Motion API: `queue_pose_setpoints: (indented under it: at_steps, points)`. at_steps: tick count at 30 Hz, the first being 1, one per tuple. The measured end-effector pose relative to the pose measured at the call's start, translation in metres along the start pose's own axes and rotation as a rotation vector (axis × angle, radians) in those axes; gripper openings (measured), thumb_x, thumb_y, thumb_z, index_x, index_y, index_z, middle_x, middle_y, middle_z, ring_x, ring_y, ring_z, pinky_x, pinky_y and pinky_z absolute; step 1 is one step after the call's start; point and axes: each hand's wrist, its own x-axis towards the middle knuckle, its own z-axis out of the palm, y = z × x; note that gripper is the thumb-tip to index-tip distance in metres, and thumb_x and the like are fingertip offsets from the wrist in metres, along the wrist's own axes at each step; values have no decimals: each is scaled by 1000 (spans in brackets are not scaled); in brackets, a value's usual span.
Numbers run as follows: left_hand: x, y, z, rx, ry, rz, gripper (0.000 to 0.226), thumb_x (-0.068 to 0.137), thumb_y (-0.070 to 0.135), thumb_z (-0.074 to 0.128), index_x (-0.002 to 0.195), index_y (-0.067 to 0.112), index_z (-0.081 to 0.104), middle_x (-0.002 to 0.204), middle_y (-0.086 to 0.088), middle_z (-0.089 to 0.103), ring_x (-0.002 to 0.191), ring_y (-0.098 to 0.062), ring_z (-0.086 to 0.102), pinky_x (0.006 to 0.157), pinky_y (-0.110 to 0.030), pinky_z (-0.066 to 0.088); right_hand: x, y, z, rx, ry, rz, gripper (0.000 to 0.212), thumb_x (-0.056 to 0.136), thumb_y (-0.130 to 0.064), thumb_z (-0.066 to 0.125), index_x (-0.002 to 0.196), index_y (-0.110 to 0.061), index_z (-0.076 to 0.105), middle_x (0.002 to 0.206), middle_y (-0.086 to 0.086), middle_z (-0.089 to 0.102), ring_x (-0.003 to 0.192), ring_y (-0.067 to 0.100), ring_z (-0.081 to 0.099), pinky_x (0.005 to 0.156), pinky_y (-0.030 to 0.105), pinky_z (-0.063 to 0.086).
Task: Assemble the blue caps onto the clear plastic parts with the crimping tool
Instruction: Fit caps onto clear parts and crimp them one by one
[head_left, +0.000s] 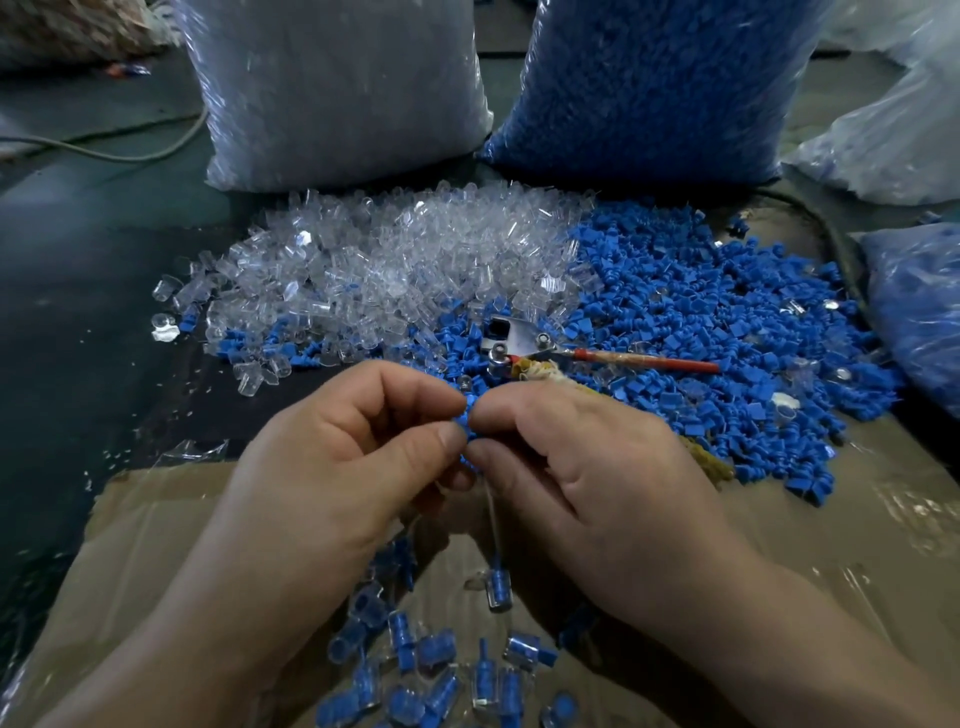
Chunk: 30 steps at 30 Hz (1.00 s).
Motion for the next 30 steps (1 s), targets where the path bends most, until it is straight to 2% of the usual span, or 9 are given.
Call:
queue_pose_setpoints:
  at_steps: [6,9,13,17,19,21,24,27,30]
  points:
    - [-1,3,1,57,-46,-11,24,72,25,84,92,32,75,79,-6,74,67,-21,73,55,-21,54,-1,2,3,-41,45,-75,23,97,-31,50,106,-16,66,98,-3,68,89,19,63,70,42,53]
    - [0,0,3,1,-37,-30,25,63,24,80,88,26,75,73,-11,72,62,-26,72,53,-22,53,-2,5,6,-96,18,-105,26,95,-25,52,116,-14,63,105,0,69,94,21,64,74,44,54]
    - [3,-6,1,13,53,-16,29,58,28,84,86,27,75,71,-7,72,57,-18,67,51,-22,51,0,4,1,-181,-41,-124,36,95,-30,47,124,-15,62,116,1,67,105,22,61,87,42,53]
    - [9,-11,-5,-77,164,-27,34,50,37,78,82,25,73,61,-8,66,50,-18,62,47,-22,49,6,14,-19,-496,-58,120,61,86,-55,43,141,-33,30,140,-6,48,129,19,43,108,41,34]
    - [10,-12,-8,-123,183,-39,31,51,34,79,80,24,73,59,-8,64,49,-18,61,44,-23,48,8,28,-32,-606,-203,307,75,83,-66,43,144,-39,8,152,-8,26,141,21,23,114,41,20]
    - [11,-13,-10,-119,178,-56,30,53,33,79,81,25,73,60,-8,65,50,-18,61,44,-24,48,9,41,-38,-658,-326,395,78,84,-71,37,145,-38,1,155,-6,18,141,22,18,116,41,18]
    - [11,-13,-11,-79,155,-88,23,62,24,80,83,25,73,60,-10,66,50,-18,61,44,-25,49,12,48,-36,-666,-363,386,76,85,-73,32,146,-36,8,152,-8,29,134,23,29,111,42,27]
    - [11,-12,-12,-42,153,-96,22,71,10,82,82,27,73,61,-10,66,50,-18,61,44,-26,51,17,48,-34,-668,-316,345,65,84,-68,37,140,-37,25,135,-13,49,117,21,38,101,41,36]
    - [10,-9,-10,-59,152,-101,21,62,22,77,82,26,73,62,-9,67,51,-17,61,45,-26,52,19,48,-32,-659,-247,334,53,83,-58,41,131,-36,39,119,-14,57,108,19,35,94,39,32]
